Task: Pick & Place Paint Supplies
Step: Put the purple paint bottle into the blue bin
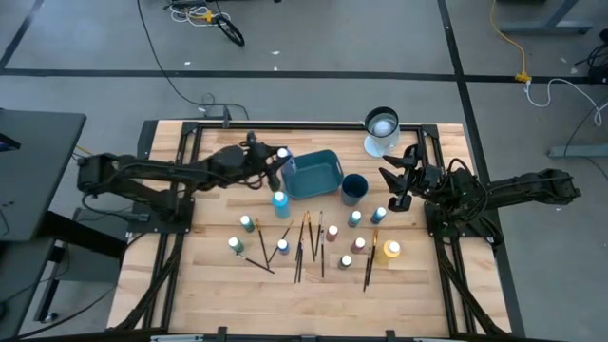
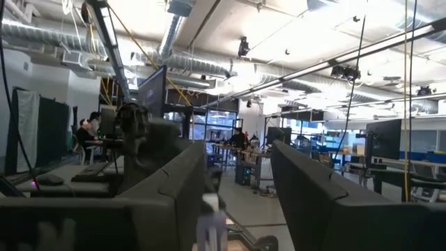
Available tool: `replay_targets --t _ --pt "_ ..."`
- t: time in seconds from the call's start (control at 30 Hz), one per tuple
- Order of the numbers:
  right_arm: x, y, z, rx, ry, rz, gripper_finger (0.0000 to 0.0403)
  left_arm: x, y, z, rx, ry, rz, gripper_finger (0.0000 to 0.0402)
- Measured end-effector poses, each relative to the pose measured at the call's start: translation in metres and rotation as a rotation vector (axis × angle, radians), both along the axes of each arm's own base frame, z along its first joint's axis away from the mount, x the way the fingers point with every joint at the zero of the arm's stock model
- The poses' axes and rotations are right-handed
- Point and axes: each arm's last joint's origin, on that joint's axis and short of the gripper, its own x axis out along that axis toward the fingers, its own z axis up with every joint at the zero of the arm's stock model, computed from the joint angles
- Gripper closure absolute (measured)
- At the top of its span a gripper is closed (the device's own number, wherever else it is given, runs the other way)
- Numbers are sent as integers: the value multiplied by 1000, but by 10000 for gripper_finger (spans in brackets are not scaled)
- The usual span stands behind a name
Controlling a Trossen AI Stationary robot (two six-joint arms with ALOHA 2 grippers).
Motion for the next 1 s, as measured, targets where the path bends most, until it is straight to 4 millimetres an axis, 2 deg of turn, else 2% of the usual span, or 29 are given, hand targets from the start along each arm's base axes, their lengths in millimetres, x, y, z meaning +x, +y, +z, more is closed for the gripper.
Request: replay_targets --t 0.1,0.23,0.6,1.0 --pt "0 0 0 0 0 1 238 8 7 -19 -36 61 26 274" --pt "0 0 0 2 -1 1 238 11 13 -31 -49 103 53 274" --pt "0 0 0 2 -1 1 238 4 31 -32 11 181 100 274" --pt "0 0 0 3 4 1 238 -11 57 -42 -54 275 201 274"
